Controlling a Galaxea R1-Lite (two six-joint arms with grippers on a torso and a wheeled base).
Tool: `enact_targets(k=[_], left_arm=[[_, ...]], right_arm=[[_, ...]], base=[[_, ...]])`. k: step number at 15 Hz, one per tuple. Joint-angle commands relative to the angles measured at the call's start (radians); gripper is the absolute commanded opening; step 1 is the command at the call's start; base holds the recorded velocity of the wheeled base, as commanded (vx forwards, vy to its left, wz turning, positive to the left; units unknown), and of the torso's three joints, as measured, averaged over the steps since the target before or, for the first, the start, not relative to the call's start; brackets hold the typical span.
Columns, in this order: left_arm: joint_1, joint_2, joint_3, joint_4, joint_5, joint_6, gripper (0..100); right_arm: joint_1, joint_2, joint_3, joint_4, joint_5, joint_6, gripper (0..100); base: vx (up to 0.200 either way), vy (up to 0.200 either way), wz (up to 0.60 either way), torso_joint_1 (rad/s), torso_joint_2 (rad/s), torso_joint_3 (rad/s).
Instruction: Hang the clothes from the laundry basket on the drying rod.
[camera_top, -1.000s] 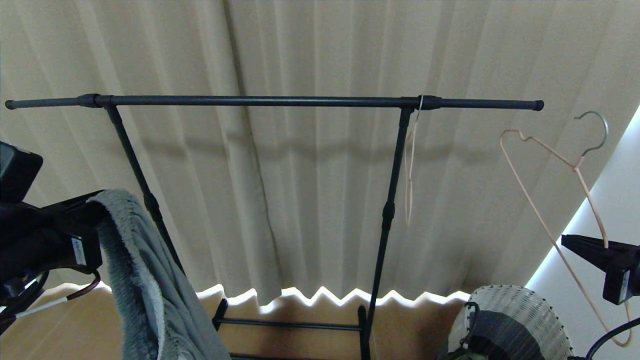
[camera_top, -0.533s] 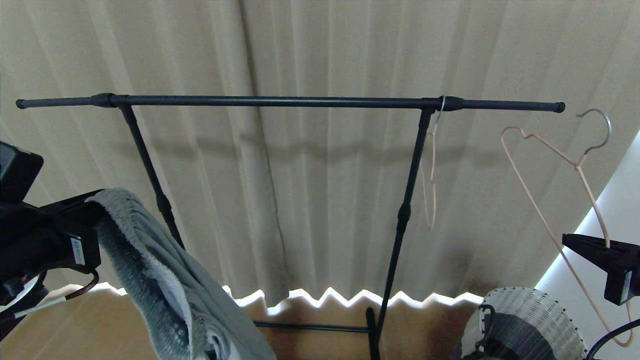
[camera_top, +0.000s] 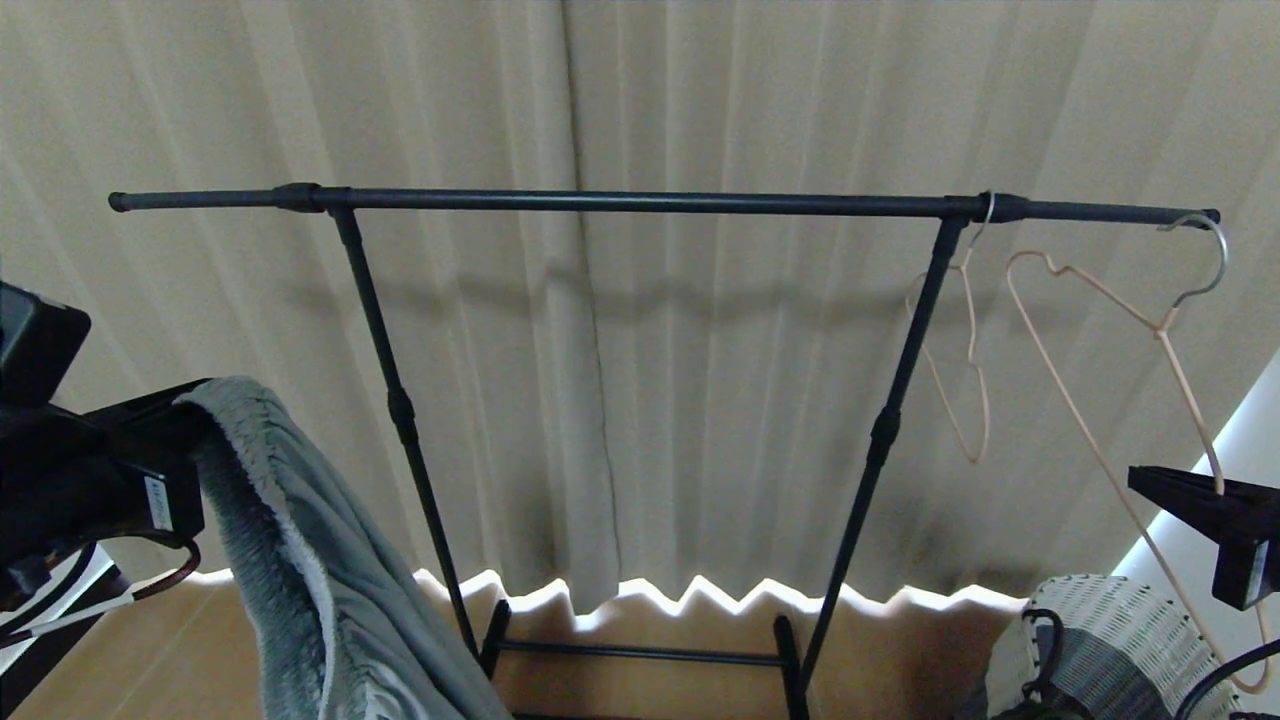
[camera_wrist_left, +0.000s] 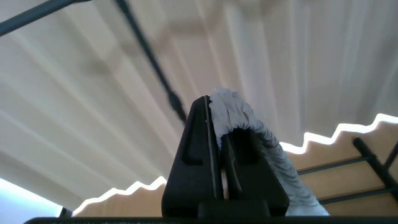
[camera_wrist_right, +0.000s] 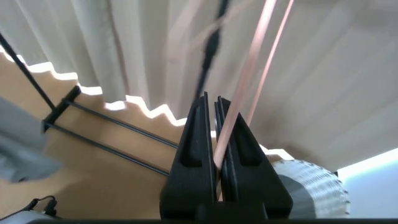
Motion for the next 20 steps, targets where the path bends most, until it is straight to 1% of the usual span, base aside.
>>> enact_targets(k=[1,9,10,12,13,14,15,16,17,18,20], left_arm=[[0.000,0.001,0.002,0.000,0.000,0.000,0],[-0.002,0.001,0.006,0.000,0.000,0.000,0],[-0.002,0.001,0.013,0.000,0.000,0.002,0],[-0.002,0.001,0.026,0.000,-0.002,0.002,0],[-0.003,0.002,0.026,0.000,-0.002,0.000,0],[-0.003,0.002,0.025,0.000,-0.002,0.000,0],[-0.003,0.007,0.025,0.000,-0.002,0.000,0],[-0.005,0.007,0.025,0.000,-0.002,0.002,0],[-0.006,0.008,0.023,0.000,-0.002,0.000,0],[-0.006,0.010,0.023,0.000,-0.002,0.002,0],[-0.006,0.021,0.026,0.001,-0.002,0.000,0]], right_arm=[[0.000,-0.001,0.000,0.000,0.000,0.001,0],[0.000,-0.056,0.006,-0.004,0.002,0.001,0],[0.000,-0.074,0.002,-0.013,0.026,0.001,0],[0.000,-0.117,-0.017,-0.005,0.121,0.010,0],[0.008,-0.131,-0.023,0.000,0.189,0.033,0],[0.029,-0.136,-0.024,0.000,0.216,0.047,0],[0.101,-0.134,-0.040,0.003,0.238,0.074,0],[0.132,-0.129,-0.044,0.003,0.238,0.086,0],[0.226,-0.103,-0.053,0.001,0.238,0.125,0],[0.249,-0.094,-0.057,0.001,0.238,0.128,0],[0.416,-0.031,-0.089,0.004,0.235,0.128,0]], base=[[0.000,0.000,0.00,0.000,0.00,0.000],[0.000,0.000,0.00,0.000,0.00,0.000],[0.000,0.000,0.00,0.000,0.00,0.000],[0.000,0.000,0.00,0.000,0.00,0.000],[0.000,0.000,0.00,0.000,0.00,0.000],[0.000,0.000,0.00,0.000,0.00,0.000],[0.000,0.000,0.00,0.000,0.00,0.000],[0.000,0.000,0.00,0.000,0.00,0.000],[0.000,0.000,0.00,0.000,0.00,0.000],[0.000,0.000,0.00,0.000,0.00,0.000],[0.000,0.000,0.00,0.000,0.00,0.000]])
